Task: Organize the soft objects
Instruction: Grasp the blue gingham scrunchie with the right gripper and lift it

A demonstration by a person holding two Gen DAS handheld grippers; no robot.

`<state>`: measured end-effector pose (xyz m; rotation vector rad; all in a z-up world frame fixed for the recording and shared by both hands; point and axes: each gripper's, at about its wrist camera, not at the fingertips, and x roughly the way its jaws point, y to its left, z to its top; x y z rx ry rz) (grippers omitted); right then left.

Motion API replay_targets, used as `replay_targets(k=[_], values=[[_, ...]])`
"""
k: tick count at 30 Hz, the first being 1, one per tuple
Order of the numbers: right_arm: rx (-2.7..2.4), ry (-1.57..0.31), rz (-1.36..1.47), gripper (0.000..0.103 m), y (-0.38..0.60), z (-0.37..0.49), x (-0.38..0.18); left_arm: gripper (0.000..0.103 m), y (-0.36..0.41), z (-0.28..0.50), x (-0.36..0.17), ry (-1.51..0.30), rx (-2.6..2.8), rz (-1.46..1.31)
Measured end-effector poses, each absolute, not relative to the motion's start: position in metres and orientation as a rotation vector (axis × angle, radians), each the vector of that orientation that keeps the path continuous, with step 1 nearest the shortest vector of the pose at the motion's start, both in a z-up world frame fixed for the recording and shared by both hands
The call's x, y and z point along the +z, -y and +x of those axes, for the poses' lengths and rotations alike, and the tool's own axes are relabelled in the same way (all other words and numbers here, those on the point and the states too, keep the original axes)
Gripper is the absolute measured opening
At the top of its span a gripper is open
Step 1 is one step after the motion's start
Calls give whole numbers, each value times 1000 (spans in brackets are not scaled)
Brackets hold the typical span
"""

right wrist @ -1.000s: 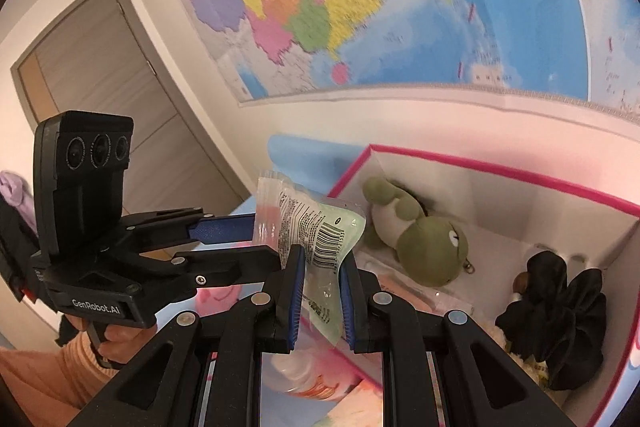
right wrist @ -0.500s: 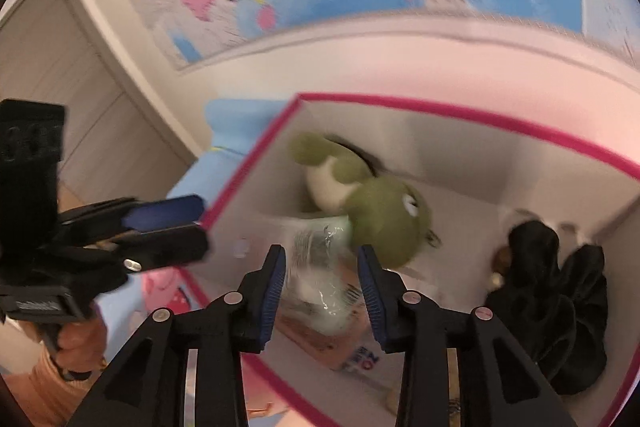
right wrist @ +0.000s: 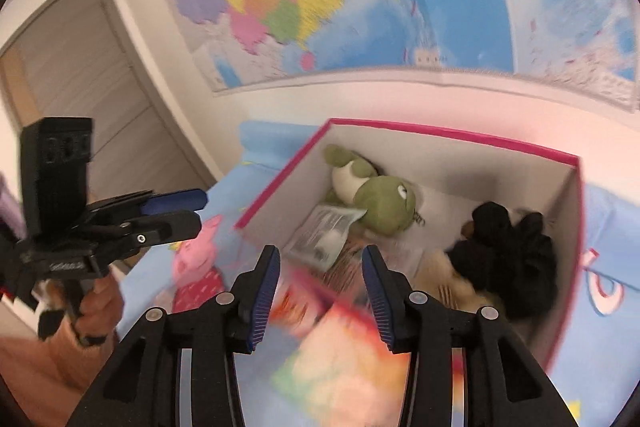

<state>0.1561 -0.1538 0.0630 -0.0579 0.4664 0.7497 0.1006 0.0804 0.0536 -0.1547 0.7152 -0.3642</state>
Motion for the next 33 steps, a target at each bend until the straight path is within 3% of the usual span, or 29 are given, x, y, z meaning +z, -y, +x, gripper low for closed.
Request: replay_targets(k=[4,20,29,30,31,32,33], values=[[759,-470,-77,51,183,115,51,56,-58,71,48,-720,-464,-134],[651,-778,-85,52,234,49,-72,56,35,19,-15,-894,-656,-58],[664,-782,-84,52,233,40,-95,56,45,14,-32,-950,-659,-71],[668,-779,-78,50,233,41,-95,56,46,14,-33,-953,-656,-69],[664,-773,-78,42,234,41,-95,56,46,13,-33,-956,-656,-70],[661,-773,-87,26,234,41,-95,56,46,13,-33,-958,-656,-71],[665,-776,-87,21,234,40,-95,56,47,13,-34,-960,-655,-69]])
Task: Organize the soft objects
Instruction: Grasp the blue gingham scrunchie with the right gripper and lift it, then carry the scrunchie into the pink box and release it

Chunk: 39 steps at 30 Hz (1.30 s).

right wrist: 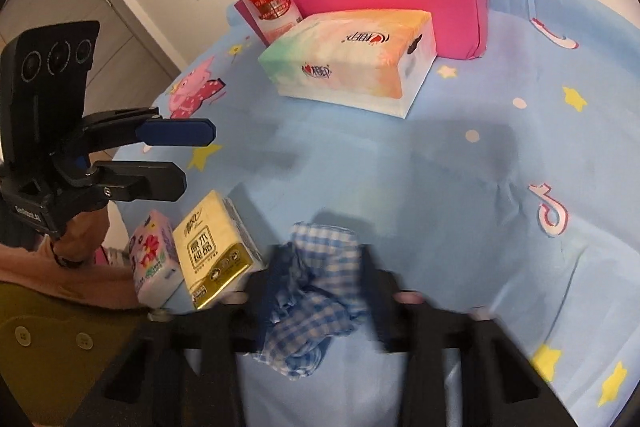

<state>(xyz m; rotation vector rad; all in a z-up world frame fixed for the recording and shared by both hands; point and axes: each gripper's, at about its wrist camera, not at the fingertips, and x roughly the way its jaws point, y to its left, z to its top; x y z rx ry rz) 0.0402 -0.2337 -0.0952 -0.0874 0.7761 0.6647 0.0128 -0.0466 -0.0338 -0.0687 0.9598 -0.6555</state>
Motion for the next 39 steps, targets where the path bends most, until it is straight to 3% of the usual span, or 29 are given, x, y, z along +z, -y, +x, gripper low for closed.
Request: replay_targets(k=[4,20,27,32,39], values=[[658,-722,-87,13,238,34,-88,56,48,16,-37,-979,-689,-85],[682,-478,-73,11,233,22,-12,56,71,46,-23,-952,-805,-111],[688,-382,-83,11,229,49,28,36,64,76,6,-898,-749,-119],[680,-346,-78,11,227,75,56,29,65,101,26,-862,-713,-94],[658,-320,-70,11,225,109,84,29,65,140,40,-853,-648,-84]])
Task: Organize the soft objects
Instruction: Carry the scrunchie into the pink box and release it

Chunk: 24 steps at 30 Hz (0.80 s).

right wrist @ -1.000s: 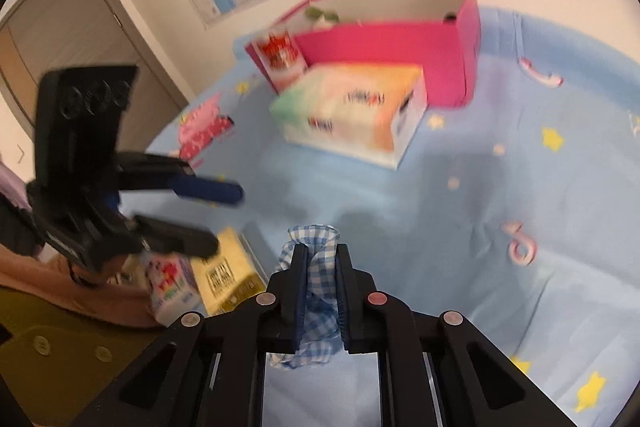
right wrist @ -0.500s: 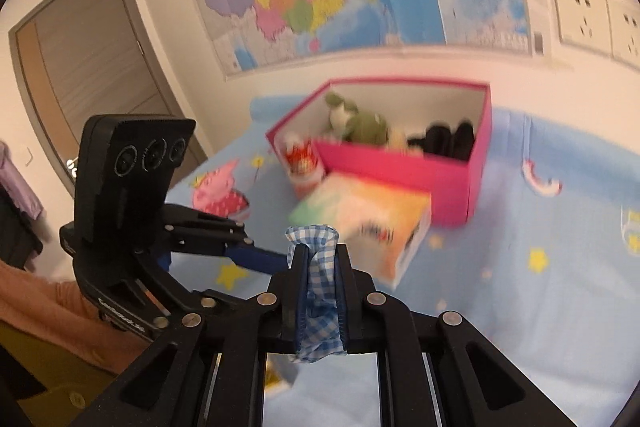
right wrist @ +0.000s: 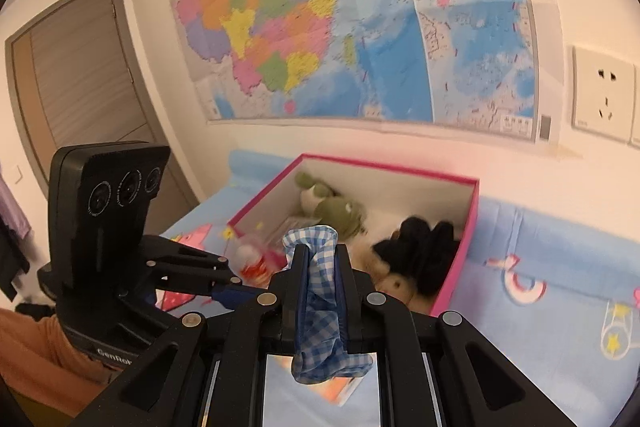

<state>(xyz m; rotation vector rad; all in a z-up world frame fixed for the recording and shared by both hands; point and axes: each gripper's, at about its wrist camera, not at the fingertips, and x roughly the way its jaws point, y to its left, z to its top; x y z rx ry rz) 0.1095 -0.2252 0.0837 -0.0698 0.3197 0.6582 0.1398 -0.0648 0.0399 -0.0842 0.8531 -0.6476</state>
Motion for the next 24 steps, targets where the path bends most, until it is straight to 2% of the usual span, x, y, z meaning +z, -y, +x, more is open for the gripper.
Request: replay_targets(k=[18,20,21,22,24], values=[[585,-416,-5,13,222,202,85,29,64,221,16,-978,-475,-113],[550,-423,-15,15,220,209,83,34,62,224,14,-989,-463,-112],[529,-427,-16,15,220,213,82,40,61,224,13,-990,-454,-112],[515,-434,-15,18,221,216,81,46,60,224,13,-988,-449,-108],[472,-442,-15,29,222,222,79,48,59,221,14,-975,-423,-92]])
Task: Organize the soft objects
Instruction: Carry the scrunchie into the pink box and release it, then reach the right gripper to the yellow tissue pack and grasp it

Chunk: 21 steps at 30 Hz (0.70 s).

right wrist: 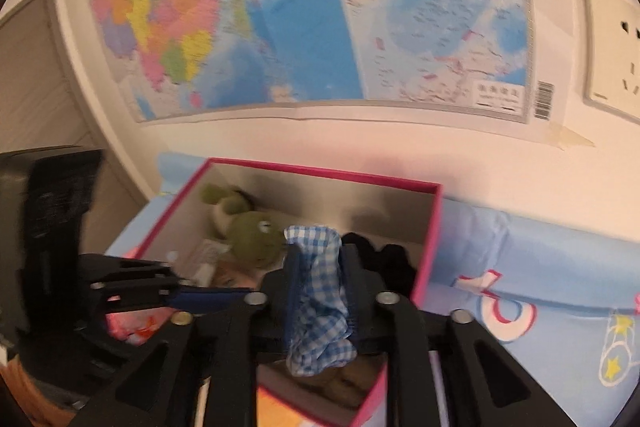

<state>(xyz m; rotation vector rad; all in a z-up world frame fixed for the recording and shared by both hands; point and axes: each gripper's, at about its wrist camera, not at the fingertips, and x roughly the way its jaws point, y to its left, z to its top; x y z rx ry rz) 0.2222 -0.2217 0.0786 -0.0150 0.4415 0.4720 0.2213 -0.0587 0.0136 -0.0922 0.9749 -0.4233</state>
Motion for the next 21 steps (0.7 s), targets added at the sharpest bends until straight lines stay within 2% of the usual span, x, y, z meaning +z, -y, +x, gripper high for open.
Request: replay_targets(k=[1,4,10,13,21], values=[[455,-439,-24,34,222,223,78,48,59,221,14,-971,-419,-88],[418,-425,-14,40,226,223,77,48,55,213,19,-951,-423,-77],[446,-373,-33,41,236,186,77,48,50,164,40,-840,-488,-19],[488,-355,-45,46,241,156,73,48,48,140,46,-804,-517,-1],[649,-393,-20,52,246,95,41,48,28,87,31,-812,-533,-2]])
